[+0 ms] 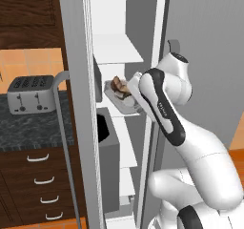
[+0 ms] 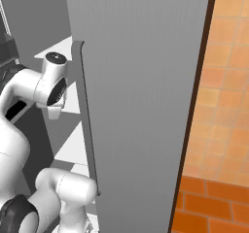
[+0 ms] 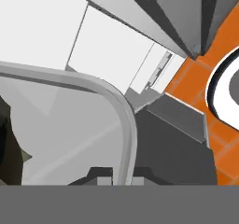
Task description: Take the meat container that has the steak and place it on the second highest rack of the freezer. Then take the vegetable container that has the sweet potato and garlic and place it on the highest rack of the freezer.
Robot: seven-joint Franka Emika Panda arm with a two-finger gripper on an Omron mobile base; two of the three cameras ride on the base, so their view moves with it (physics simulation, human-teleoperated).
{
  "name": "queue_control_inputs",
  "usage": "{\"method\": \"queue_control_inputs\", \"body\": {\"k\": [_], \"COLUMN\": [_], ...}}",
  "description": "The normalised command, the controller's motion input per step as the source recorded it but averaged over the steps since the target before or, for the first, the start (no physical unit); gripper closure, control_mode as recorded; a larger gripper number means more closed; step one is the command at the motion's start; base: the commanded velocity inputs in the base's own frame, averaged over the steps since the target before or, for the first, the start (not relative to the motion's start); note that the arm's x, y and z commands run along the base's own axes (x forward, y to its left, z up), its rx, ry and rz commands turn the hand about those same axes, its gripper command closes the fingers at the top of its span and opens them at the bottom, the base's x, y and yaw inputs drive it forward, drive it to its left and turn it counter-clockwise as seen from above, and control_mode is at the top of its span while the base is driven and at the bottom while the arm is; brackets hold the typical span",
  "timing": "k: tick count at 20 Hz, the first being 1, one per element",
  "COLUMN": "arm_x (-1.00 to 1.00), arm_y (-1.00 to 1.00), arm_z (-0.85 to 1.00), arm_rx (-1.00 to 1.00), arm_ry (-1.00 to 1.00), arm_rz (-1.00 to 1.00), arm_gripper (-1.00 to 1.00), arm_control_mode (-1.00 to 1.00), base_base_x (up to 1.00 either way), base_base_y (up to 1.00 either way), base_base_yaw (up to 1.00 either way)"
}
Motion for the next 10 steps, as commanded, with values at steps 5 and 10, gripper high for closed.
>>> {"method": "queue_control_inputs", "body": {"k": [5, 10], "arm_x": [0.61, 0.50], "arm_y": [0.10, 0.26], "arm_z": [-0.49, -0.44], "arm_rx": [-0.01, -0.06], "arm_ry": [0.00, -0.06], "arm_rz": [-0.01, -0.02], "arm_gripper": [1.00, 1.00], "arm_control_mode": [-1.00, -1.00], "base_base_x": [0.00, 0.00], "base_base_y": [0.00, 0.00], "base_base_yaw": [0.00, 0.00]}}
